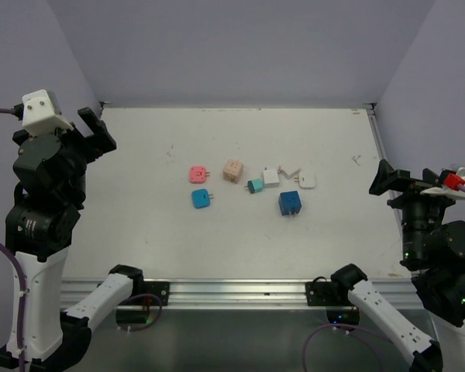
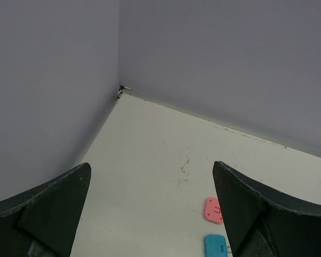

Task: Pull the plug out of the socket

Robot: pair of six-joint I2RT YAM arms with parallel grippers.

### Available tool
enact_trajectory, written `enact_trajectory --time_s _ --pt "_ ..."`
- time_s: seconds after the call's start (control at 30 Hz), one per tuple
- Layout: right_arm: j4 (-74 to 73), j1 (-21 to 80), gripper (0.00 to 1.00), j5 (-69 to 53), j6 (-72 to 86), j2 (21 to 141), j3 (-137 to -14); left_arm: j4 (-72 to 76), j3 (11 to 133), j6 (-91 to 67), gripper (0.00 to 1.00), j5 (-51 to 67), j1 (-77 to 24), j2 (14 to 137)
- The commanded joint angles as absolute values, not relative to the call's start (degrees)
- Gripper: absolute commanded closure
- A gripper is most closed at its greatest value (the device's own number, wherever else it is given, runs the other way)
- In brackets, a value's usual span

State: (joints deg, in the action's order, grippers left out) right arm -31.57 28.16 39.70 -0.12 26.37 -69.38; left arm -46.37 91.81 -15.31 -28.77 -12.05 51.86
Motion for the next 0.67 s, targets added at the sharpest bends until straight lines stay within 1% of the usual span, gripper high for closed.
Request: enact_trajectory --time_s 0.0,0.63 --pt "-28.65 28.12 0.01 40.25 -1.05 26.72 -68.91 -44.91 91.76 -13.97 0.01 -29.36 -12.3 51.68" --pt "-26.98 28.13 0.01 39.2 -1.14 26.54 -67.85 -44.21 91.23 -14.15 0.01 -29.27 -12.3 51.24"
